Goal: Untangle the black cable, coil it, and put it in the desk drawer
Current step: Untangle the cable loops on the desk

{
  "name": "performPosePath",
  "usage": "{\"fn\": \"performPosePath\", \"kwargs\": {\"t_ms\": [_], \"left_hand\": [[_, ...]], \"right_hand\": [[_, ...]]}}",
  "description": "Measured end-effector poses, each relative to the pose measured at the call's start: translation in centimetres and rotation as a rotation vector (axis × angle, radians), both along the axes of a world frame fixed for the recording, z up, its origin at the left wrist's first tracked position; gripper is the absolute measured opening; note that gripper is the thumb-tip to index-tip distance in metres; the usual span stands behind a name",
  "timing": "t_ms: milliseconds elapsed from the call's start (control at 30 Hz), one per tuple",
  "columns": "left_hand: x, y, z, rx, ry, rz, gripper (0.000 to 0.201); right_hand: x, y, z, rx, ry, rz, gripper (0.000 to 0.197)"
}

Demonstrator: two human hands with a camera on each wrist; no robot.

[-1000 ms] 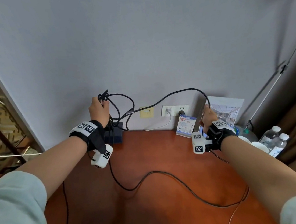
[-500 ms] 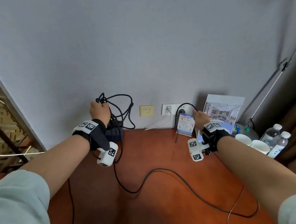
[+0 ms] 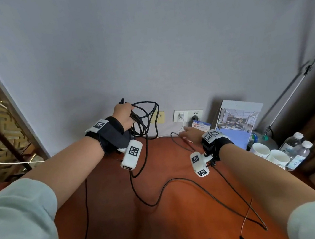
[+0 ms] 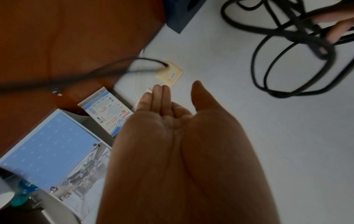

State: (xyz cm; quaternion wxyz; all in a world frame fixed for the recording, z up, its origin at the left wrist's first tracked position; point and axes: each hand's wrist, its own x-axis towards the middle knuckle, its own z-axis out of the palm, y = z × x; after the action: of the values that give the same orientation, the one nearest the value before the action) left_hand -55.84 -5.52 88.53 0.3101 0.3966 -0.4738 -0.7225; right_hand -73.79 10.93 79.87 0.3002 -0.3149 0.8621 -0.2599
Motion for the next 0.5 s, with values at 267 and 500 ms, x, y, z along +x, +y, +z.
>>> {"fn": "performPosePath", "kwargs": {"t_ms": [267, 500], "left_hand": [[-1.0, 1.8, 0.9, 0.108, 0.115, -0.045, 0.020], [-1.4, 2.2, 0.8, 0.151, 0.150, -0.146, 0.015]], "right_hand": [[3.6, -3.2, 3.9, -0.502, -0.237, -0.095, 0.024], [5.2, -5.0, 6.2, -0.472, -0.110, 0.190, 0.052]]}}
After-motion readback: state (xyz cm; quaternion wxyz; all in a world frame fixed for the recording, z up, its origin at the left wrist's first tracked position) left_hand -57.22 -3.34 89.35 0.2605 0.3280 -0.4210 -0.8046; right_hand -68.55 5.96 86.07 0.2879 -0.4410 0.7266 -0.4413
